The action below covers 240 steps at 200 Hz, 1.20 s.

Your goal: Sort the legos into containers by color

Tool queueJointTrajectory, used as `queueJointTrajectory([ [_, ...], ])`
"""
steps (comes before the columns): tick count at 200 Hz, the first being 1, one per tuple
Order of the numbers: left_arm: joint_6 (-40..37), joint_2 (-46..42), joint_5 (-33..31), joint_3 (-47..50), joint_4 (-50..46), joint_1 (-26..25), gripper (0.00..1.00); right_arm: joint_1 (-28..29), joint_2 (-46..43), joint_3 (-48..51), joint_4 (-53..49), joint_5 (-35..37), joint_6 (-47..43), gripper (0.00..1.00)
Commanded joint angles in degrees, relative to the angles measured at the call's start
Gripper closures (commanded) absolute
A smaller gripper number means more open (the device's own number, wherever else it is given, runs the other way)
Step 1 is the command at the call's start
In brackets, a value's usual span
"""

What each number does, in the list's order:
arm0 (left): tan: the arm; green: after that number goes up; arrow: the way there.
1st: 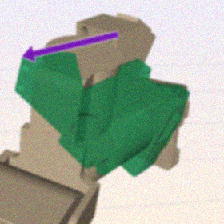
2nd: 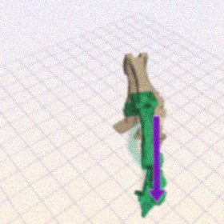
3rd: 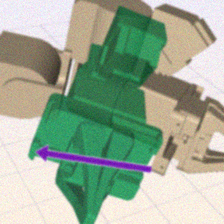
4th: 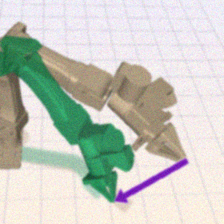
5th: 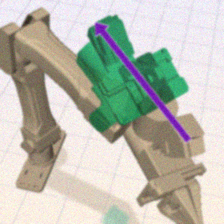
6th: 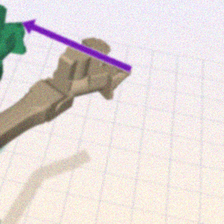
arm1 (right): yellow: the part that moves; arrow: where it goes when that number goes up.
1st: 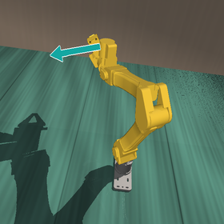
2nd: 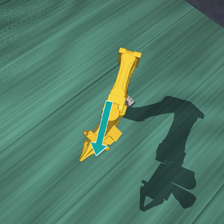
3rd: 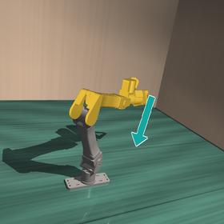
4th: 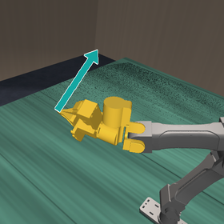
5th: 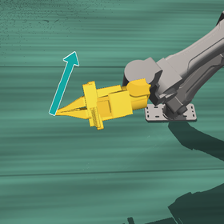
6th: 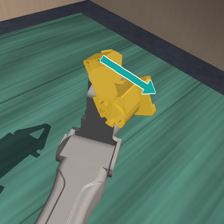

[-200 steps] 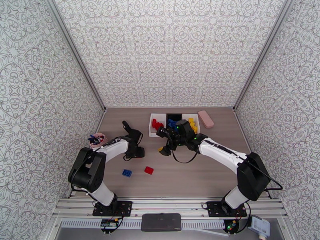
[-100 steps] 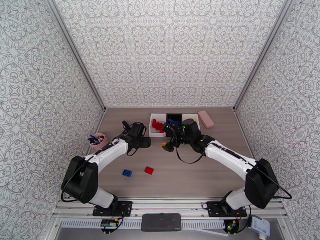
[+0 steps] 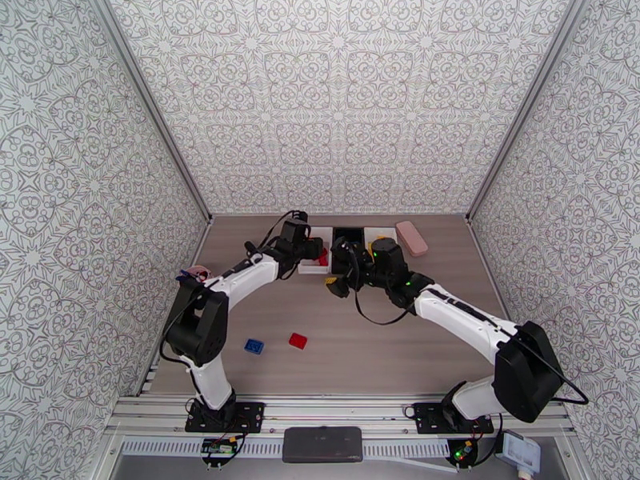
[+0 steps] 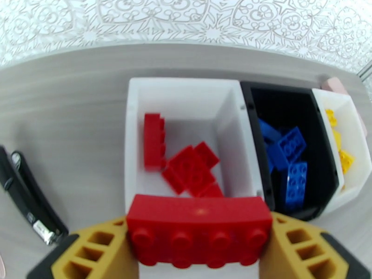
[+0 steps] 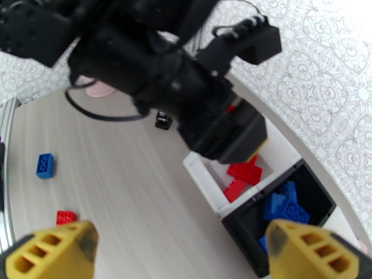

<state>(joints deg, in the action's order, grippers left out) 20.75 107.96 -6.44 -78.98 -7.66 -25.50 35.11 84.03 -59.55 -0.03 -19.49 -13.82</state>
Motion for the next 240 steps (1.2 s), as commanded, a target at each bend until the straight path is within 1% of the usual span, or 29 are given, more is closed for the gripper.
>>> queueJointTrajectory([
  [1, -1.57, 4.53, -1.38, -5.86, 2.76, 0.34, 0.4, -0.66, -1.31, 0.83, 1.0, 1.15, 1.26, 0.0],
  [33, -1.77, 10.94, -1.23, -12.36, 1.71, 1.27, 0.4, -1.06, -1.41, 1.11, 0.91, 1.34, 1.26, 0.0],
  [72, -1.69, 15.02, -1.68, -15.75, 1.37, 1.81, 0.38, -1.43, -1.05, 1.12, 1.16, 1.64, 1.48, 0.0],
  [83, -1.51, 15.51, -1.56, -16.33, 1.16, 1.71, 0.35, -1.41, -0.75, 0.77, 0.81, 1.9, 1.07, 0.0],
  [103, -1.83, 14.67, -0.95, -16.19, 1.71, 1.38, 0.23, -1.41, 0.28, -0.91, -1.96, 1.32, -0.87, 0.0],
  [123, -3.31, 10.93, -0.81, -13.74, 3.46, 0.78, 0.1, -1.26, 0.44, -1.22, -3.12, 0.62, -1.03, 0.0],
  [144, -4.2, 5.04, -0.49, -9.92, 3.84, 0.19, 0.01, -0.86, 0.39, -1.11, -4.12, 1.07, -0.22, 0.01],
  [166, -3.74, -1.81, -1.0, -5.42, 2.33, -0.25, 0.01, 0.91, 1.28, -1.49, -5.76, 4.08, 1.98, 0.0],
  [184, -2.5, -7.67, -2.02, -0.79, 0.05, -0.26, 0.0, 3.05, 2.56, -3.05, -8.77, 7.94, 6.1, 0.0],
  [211, 0.6, -16.23, -4.27, 6.36, -3.99, 0.23, 0.0, 7.44, 4.01, -3.3, -10.23, 10.22, 7.49, 0.01],
  [240, 2.27, -24.92, -2.98, 13.92, -6.65, 1.55, 0.0, 12.19, 5.9, -2.9, -10.42, 11.87, 11.18, 0.01],
])
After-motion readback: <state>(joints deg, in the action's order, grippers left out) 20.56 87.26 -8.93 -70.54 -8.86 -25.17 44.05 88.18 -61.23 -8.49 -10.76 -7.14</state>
